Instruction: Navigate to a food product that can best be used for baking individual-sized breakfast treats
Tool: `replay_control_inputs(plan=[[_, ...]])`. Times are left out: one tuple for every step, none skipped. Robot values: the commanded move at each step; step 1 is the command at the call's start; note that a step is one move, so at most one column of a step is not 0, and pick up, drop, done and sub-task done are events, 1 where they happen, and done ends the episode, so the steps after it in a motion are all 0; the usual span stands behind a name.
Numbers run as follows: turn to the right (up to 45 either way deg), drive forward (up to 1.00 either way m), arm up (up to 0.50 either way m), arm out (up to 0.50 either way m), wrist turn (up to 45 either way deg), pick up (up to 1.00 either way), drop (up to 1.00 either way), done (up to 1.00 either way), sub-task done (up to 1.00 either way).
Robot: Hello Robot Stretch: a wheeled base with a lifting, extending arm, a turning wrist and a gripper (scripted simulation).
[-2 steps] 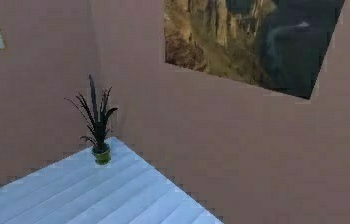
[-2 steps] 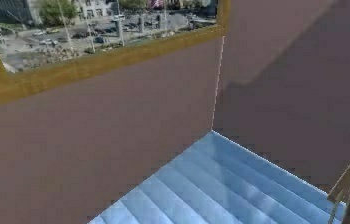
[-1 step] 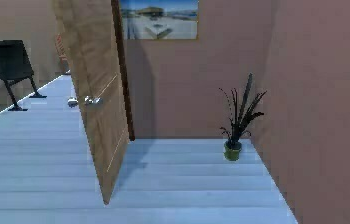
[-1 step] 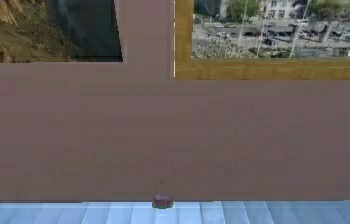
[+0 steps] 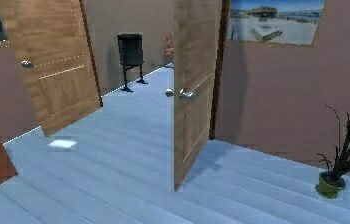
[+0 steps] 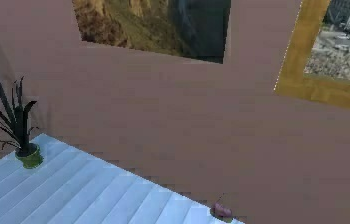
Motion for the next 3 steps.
replay_control_inputs(plan=[[0.0,0.10,0.00,0.00,0.0,0.00,0.00,0.00,0.00],[-36.0,0.00,0.00,0.00,0.0,0.00,0.00,0.00,0.00],[-3.0,0.00,0.00,0.00,0.0,0.00,0.00,0.00,0.00]])
